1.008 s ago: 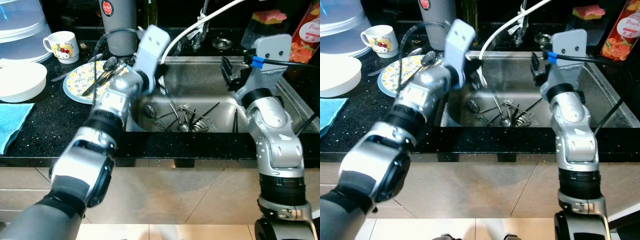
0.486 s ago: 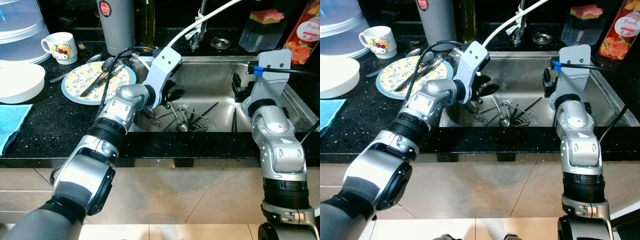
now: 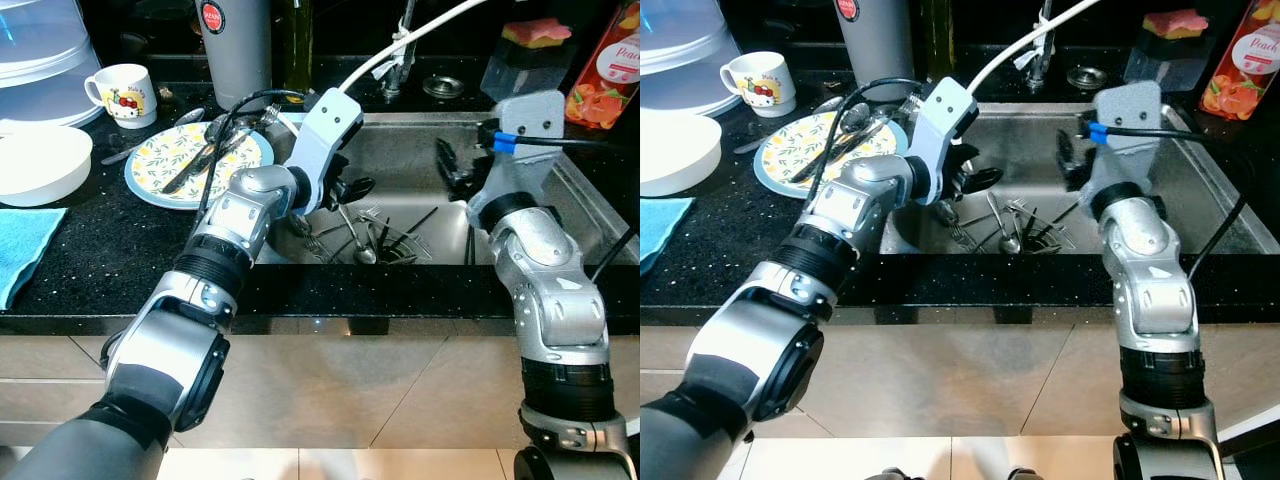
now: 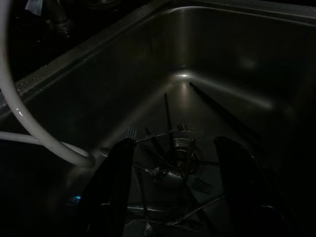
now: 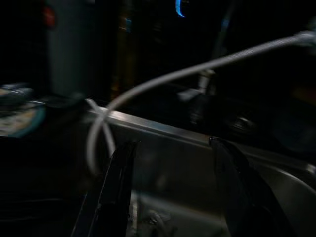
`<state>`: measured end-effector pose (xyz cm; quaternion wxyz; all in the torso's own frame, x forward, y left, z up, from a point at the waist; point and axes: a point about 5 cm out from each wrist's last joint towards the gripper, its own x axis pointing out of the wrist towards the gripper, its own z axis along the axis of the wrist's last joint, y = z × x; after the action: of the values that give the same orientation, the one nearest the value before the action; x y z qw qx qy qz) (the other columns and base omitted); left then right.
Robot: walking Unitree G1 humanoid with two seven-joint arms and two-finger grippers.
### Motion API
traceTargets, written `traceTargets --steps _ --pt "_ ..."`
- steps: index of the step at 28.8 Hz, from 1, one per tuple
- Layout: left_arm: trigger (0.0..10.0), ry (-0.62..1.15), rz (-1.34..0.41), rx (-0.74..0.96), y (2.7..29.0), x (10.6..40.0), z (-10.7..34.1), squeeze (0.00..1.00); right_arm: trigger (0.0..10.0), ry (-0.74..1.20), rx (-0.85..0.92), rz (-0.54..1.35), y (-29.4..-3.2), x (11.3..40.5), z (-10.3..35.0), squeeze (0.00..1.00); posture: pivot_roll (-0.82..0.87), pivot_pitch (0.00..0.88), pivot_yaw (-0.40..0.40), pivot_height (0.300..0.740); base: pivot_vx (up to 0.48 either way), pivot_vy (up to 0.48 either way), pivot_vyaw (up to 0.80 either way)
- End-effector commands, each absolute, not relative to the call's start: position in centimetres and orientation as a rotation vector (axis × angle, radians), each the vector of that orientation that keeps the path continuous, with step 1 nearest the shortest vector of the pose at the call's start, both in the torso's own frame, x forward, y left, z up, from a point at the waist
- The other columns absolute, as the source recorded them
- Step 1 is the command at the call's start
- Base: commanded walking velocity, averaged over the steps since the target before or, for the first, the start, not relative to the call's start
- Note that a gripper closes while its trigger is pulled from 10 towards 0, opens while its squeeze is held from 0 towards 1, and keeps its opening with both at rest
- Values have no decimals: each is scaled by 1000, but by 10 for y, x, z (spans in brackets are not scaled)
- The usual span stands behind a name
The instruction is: Kitchen organization
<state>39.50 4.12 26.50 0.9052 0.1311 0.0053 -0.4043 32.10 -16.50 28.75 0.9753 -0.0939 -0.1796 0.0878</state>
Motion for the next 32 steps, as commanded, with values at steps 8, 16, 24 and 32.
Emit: traceTargets --steps 8,16,24,32 --pt "10000 -28 -825 273 46 394 271 0 10000 -412 -130 315 -146 313 293 0 53 72 26 740 0 0 0" --pt "10000 -77 -773 223 48 395 279 0 10000 -443 -19 338 -140 310 300 0 52 74 26 740 0 0 0" --pt "10000 -221 -703 73 52 395 303 0 10000 -473 101 195 -141 315 302 0 50 69 27 740 0 0 0" --pt "10000 -295 -647 -17 54 393 306 0 10000 -448 92 96 -140 319 290 0 39 56 25 740 0 0 0"
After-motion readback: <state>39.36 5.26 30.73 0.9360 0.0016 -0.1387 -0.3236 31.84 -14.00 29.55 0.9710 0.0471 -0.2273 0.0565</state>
